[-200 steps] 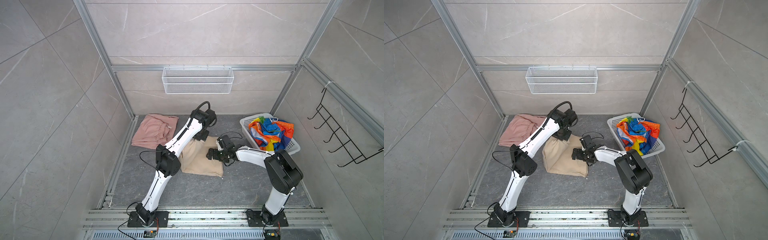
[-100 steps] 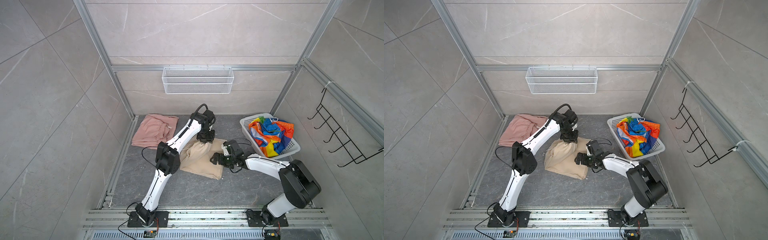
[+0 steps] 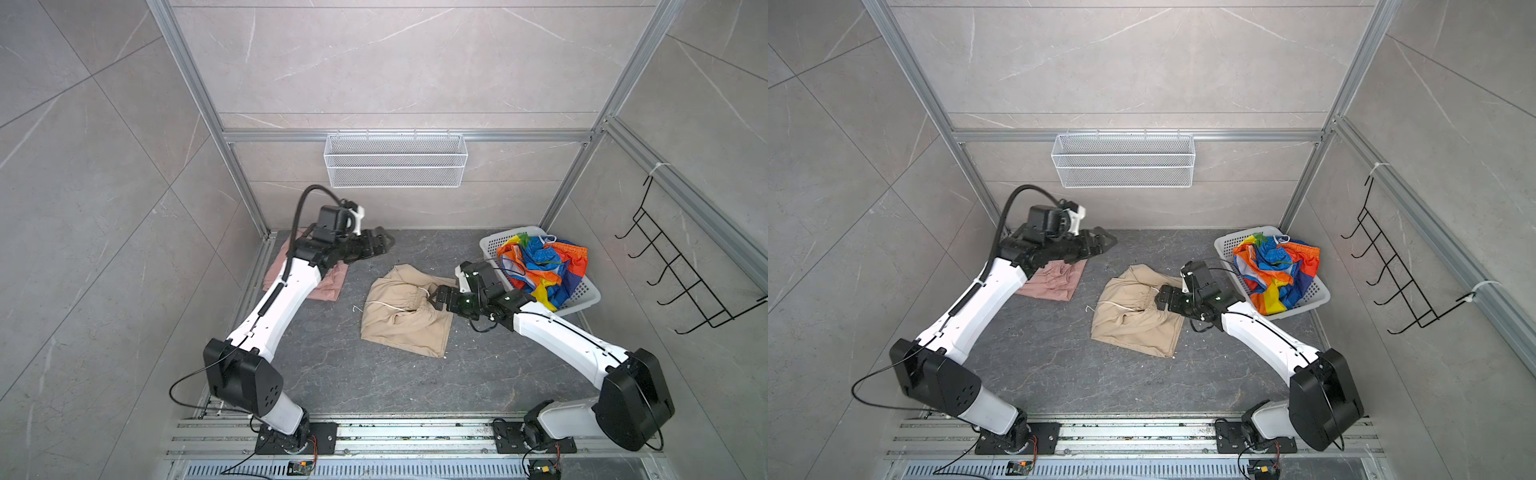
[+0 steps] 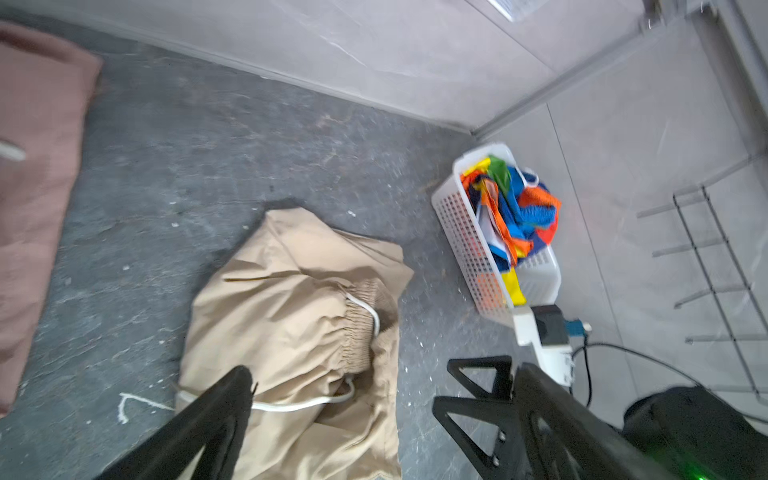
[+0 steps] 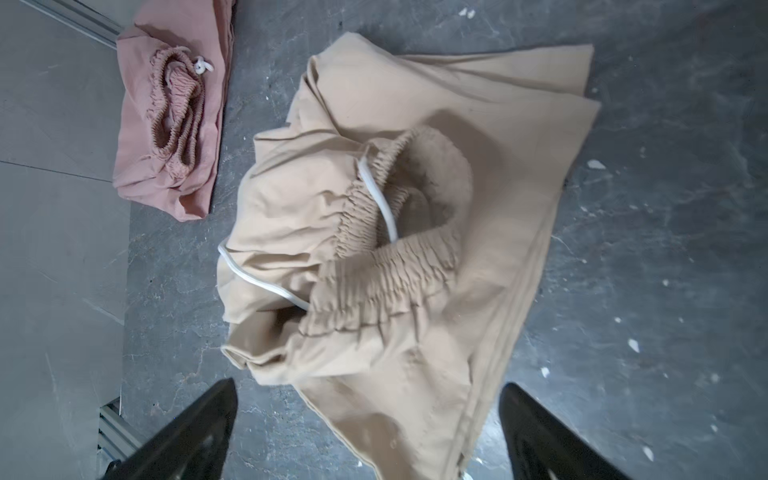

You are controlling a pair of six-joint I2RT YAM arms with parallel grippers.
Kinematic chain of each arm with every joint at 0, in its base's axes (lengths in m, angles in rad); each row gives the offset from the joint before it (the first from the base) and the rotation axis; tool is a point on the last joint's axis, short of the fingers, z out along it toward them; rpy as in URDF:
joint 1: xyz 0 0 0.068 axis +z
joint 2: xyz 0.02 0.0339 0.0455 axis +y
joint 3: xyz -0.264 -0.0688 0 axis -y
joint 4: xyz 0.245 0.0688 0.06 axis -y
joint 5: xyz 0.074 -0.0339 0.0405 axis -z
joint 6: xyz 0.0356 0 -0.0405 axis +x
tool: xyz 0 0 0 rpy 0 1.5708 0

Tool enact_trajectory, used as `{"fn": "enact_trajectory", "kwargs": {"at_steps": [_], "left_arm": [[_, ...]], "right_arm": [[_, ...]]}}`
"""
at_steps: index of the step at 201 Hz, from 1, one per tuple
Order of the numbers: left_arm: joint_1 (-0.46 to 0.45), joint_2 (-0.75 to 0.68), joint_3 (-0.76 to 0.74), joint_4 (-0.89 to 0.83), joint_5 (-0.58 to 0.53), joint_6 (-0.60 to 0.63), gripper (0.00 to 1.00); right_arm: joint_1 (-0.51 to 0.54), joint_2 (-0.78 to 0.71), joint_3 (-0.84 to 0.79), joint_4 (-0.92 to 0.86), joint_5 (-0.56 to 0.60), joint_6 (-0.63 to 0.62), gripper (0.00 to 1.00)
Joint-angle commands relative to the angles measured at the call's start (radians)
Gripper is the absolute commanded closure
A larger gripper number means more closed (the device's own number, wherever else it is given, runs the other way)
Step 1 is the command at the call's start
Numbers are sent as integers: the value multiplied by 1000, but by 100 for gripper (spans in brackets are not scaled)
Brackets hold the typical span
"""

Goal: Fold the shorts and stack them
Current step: 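Grasp the folded trousers' edges with both grippers and fold them in half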

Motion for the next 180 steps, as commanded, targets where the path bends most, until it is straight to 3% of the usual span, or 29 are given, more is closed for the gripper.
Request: {"fn": "enact_trajectory", "kwargs": {"at_steps": [1, 43, 64, 101, 143, 166, 180], "left_arm": [[39, 44, -157, 182, 145, -128, 1], [25, 40, -367, 383, 176, -281, 1], [-20, 75, -423, 485, 172, -353, 1], [-93, 215, -457, 607, 161, -418, 1], [-100, 342, -503, 694, 147, -455, 1], [-101, 331, -511, 664, 132, -429, 1], [-100, 308, -518, 673, 142, -430, 1]], "right_arm": [[74, 127, 133, -69, 63, -6, 1], [151, 349, 296, -158, 172, -22, 1], [170, 365, 255, -164, 205, -25, 10], [170, 262, 28, -88, 239, 7, 48], [169, 195, -168, -16, 283, 49, 75], [164, 196, -204, -8, 289, 54, 76], [163, 176, -185, -34, 281, 40, 66]]}}
